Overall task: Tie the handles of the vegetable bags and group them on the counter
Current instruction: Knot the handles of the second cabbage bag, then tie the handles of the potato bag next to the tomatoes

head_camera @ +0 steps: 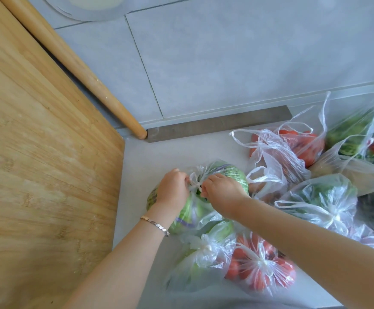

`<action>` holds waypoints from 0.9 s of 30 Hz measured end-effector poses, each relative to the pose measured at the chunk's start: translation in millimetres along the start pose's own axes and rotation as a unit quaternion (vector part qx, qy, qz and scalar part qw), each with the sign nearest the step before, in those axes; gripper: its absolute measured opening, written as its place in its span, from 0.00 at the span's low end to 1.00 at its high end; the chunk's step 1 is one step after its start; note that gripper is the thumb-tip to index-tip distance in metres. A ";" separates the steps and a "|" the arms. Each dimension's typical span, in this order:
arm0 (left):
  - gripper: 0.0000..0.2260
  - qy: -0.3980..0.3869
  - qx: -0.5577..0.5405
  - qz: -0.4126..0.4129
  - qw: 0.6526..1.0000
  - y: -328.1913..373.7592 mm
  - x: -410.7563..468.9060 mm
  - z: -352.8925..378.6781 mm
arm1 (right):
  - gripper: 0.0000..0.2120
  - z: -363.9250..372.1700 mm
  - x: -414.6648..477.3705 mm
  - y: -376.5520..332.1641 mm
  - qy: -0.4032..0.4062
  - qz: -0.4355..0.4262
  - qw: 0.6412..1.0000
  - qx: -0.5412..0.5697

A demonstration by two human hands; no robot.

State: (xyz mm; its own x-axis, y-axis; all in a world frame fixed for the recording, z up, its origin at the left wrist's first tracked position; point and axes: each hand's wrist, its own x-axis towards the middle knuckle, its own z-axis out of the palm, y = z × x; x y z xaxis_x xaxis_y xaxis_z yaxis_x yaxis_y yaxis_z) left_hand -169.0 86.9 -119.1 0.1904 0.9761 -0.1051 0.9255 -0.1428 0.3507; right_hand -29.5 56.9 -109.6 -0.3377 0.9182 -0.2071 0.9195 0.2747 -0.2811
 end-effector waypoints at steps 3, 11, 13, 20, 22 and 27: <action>0.10 -0.009 0.087 0.055 0.995 14.0 0.1 -20.1 | 0.09 -19.4 -3.4 -3.4 -0.070 0.035 0.997 0.029; 0.09 -0.048 -0.017 0.217 0.975 112.0 -17.4 -32.3 | 0.09 -79.3 -89.0 48.6 0.077 0.143 0.976 0.145; 0.09 -0.110 -0.008 0.261 0.959 134.5 -23.3 -14.0 | 0.08 -81.6 -116.9 74.9 0.078 0.201 0.964 0.153; 0.09 -0.238 -0.001 0.327 0.914 204.3 -57.1 53.0 | 0.10 -53.0 -209.9 172.5 0.010 0.359 0.924 0.133; 0.09 -0.239 0.017 0.331 0.913 218.6 -62.5 75.2 | 0.12 -42.9 -223.7 194.9 -0.039 0.362 0.923 0.126; 0.09 -0.165 0.010 0.262 0.951 260.0 -59.7 108.8 | 0.10 -26.1 -236.3 251.4 -0.068 0.320 0.939 0.106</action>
State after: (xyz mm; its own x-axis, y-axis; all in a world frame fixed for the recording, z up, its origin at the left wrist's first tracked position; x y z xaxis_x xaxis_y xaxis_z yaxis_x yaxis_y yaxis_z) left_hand 95.9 -26.4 -122.9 0.7164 0.6662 -0.2073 0.6806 -0.6019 0.4179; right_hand 286.6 -83.6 -106.8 0.2353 0.8270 -0.5106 0.8867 -0.3978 -0.2356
